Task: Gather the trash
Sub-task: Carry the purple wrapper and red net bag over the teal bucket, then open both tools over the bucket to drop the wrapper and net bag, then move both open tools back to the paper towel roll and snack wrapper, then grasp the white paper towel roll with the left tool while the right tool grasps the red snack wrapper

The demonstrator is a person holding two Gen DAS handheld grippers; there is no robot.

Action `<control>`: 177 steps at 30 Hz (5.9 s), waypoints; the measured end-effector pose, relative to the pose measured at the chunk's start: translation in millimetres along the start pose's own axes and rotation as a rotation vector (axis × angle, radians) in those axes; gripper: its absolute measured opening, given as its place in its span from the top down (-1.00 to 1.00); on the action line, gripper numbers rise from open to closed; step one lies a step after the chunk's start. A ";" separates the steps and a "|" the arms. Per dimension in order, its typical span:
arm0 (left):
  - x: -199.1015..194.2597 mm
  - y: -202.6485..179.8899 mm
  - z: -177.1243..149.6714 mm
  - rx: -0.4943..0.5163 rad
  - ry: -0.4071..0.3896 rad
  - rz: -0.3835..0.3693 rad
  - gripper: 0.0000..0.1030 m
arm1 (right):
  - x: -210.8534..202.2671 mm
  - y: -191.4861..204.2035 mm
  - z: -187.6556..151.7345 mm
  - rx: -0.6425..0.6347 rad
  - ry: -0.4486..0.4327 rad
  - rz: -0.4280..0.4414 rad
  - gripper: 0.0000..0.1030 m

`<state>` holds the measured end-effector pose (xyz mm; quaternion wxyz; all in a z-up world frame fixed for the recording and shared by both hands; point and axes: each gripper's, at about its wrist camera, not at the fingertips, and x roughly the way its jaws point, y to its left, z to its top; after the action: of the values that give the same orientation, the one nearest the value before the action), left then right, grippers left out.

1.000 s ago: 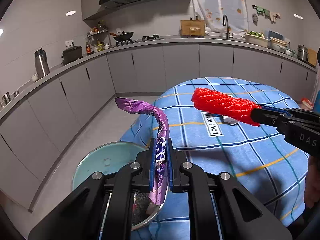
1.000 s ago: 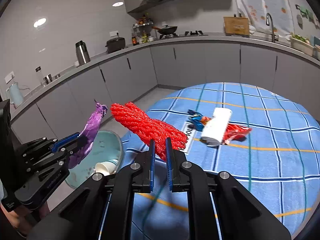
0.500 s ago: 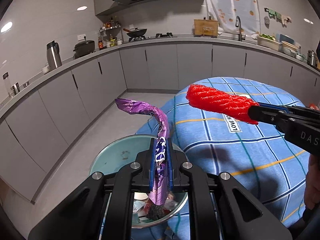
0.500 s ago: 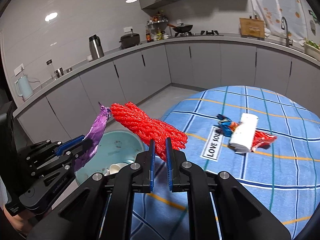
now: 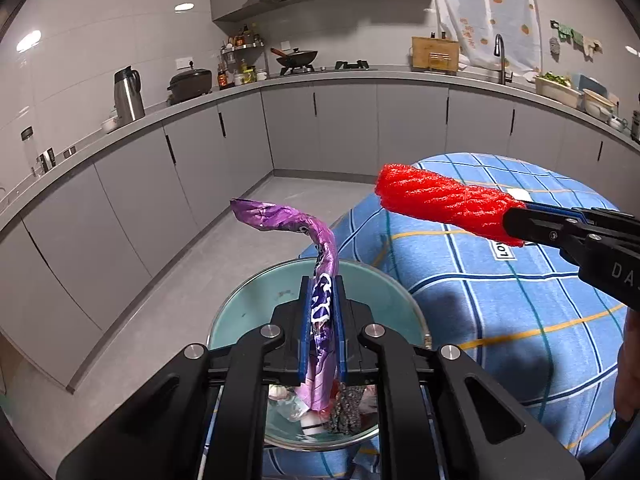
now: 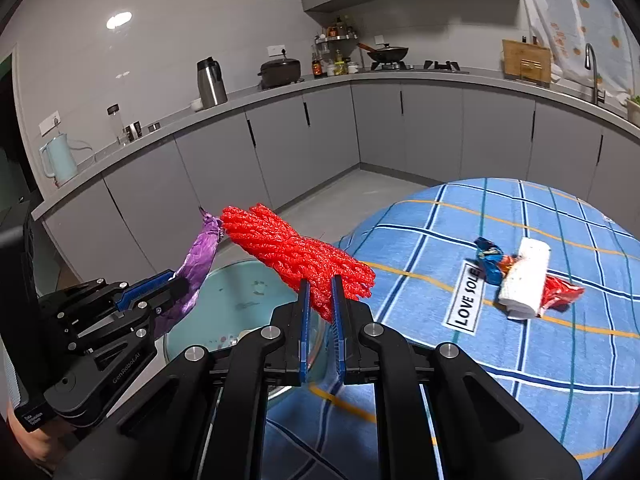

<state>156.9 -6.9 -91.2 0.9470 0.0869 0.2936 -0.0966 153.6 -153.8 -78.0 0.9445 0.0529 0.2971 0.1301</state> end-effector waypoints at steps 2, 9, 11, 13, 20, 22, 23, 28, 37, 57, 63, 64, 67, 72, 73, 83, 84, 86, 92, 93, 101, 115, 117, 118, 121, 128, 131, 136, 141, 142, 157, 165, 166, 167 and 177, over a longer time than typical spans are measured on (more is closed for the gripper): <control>1.2 4.4 -1.2 -0.005 0.002 0.009 0.80 | 3.7 3.1 0.9 -0.006 0.004 0.004 0.79; 8.5 15.3 -5.8 -0.022 0.019 0.013 0.80 | 19.1 17.8 2.0 -0.029 0.016 0.018 0.79; 11.2 18.8 -8.0 -0.030 0.025 0.013 0.80 | 26.1 22.2 1.5 -0.038 0.024 0.017 0.79; 14.3 21.5 -8.9 -0.034 0.031 0.014 0.80 | 31.7 24.7 0.5 -0.045 0.033 0.018 0.79; 25.0 24.4 -13.4 -0.046 0.056 0.010 0.80 | 53.5 32.9 -9.0 -0.080 0.073 0.016 0.79; 27.6 24.5 -14.1 -0.046 0.062 0.005 0.80 | 58.7 34.2 -11.8 -0.087 0.084 0.017 0.79; 28.9 24.6 -13.9 -0.046 0.065 0.003 0.80 | 61.0 34.6 -12.9 -0.091 0.087 0.017 0.78; 35.5 26.3 -16.5 -0.049 0.080 0.005 0.73 | 73.0 37.7 -15.4 -0.096 0.107 0.025 0.71; 37.7 36.3 -16.9 -0.062 0.077 0.038 0.19 | 79.1 23.0 -22.5 -0.064 0.123 -0.002 0.21; 29.5 37.0 -16.3 -0.076 0.052 0.070 -0.42 | 56.5 19.5 -20.7 -0.057 0.089 -0.007 0.07; 20.7 35.1 -14.6 -0.073 0.038 0.075 -0.48 | 47.6 21.1 -19.4 -0.053 0.072 0.004 0.05; 18.7 34.8 -14.0 -0.072 0.035 0.077 -0.48 | 45.3 20.6 -19.2 -0.051 0.068 0.005 0.05; 13.0 33.8 -11.9 -0.072 0.025 0.084 -0.52 | 38.8 19.2 -18.5 -0.044 0.054 0.007 0.00; 5.2 26.9 -7.5 -0.061 0.008 0.090 -0.58 | 26.4 14.4 -15.8 -0.035 0.028 0.003 -0.05; 4.1 24.7 -6.4 -0.058 0.006 0.090 -0.60 | 24.6 14.1 -15.5 -0.034 0.025 0.001 -0.06; -4.5 12.4 0.5 -0.037 -0.019 0.118 -0.87 | 8.1 3.6 -16.4 -0.019 -0.004 -0.001 -0.25; -4.8 12.2 0.7 -0.037 -0.020 0.118 -0.88 | 6.2 2.2 -16.5 -0.016 -0.010 -0.006 -0.27; -4.5 9.7 2.0 -0.035 -0.020 0.114 -0.88 | 4.3 -0.1 -16.3 -0.012 -0.014 -0.010 -0.27; -0.2 -2.8 4.4 -0.013 -0.017 0.095 -0.89 | 1.2 -12.8 -18.8 0.005 -0.021 -0.037 -0.32; 0.8 -5.5 5.0 -0.009 -0.016 0.090 -0.89 | 0.9 -14.5 -19.2 0.008 -0.022 -0.040 -0.32; 6.0 -21.9 10.5 0.014 -0.019 0.070 -0.89 | 0.2 -27.1 -22.2 0.028 -0.027 -0.076 -0.32; 28.8 -71.8 30.1 0.085 -0.027 -0.006 -0.89 | -12.9 -89.4 -33.9 0.108 -0.030 -0.194 -0.42; 34.0 -87.1 36.4 0.102 -0.031 -0.027 -0.89 | -16.2 -102.1 -36.6 0.124 -0.029 -0.213 -0.42; 35.6 -92.8 38.6 0.108 -0.033 -0.036 -0.89 | -17.8 -108.5 -38.0 0.131 -0.029 -0.222 -0.42; 43.8 -116.6 47.5 0.129 -0.036 -0.075 -0.89 | -24.9 -129.8 -43.9 0.150 -0.029 -0.267 -0.42; 66.7 -172.8 62.0 0.187 -0.033 -0.135 -0.89 | -47.6 -186.2 -54.8 0.228 -0.034 -0.384 -0.42; 78.7 -193.6 67.3 0.203 -0.022 -0.157 -0.89 | -57.1 -208.0 -59.4 0.260 -0.039 -0.425 -0.49; 99.4 -228.5 71.2 0.248 0.001 -0.184 -0.89 | -66.5 -230.8 -66.2 0.291 -0.044 -0.466 -0.51; 120.3 -258.1 73.6 0.290 0.028 -0.216 -0.86 | -70.1 -246.2 -72.5 0.315 -0.043 -0.469 -0.52; 124.0 -261.2 73.8 0.291 0.037 -0.221 -0.84 | -70.3 -248.5 -73.1 0.318 -0.042 -0.469 -0.52; 136.6 -275.7 58.9 0.327 0.150 -0.378 0.85 | -70.6 -257.0 -76.9 0.345 -0.035 -0.476 -0.56; 83.2 -235.8 69.2 0.264 0.017 -0.354 0.86 | -62.8 -246.4 -67.4 0.311 -0.034 -0.469 -0.56; 78.4 -228.9 71.5 0.255 -0.003 -0.332 0.86 | -60.6 -245.6 -64.8 0.307 -0.034 -0.466 -0.56; 76.7 -223.7 72.2 0.244 -0.015 -0.313 0.86 | -56.1 -244.0 -59.5 0.297 -0.034 -0.462 -0.56; 102.1 -167.4 71.7 0.125 -0.005 -0.177 0.86 | 16.3 -230.5 -16.5 0.194 0.055 -0.400 -0.56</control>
<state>239.0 -198.0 -109.6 0.9283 0.1193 0.2913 -0.1980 206.4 -370.3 -141.2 0.9336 0.0798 0.3382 -0.0877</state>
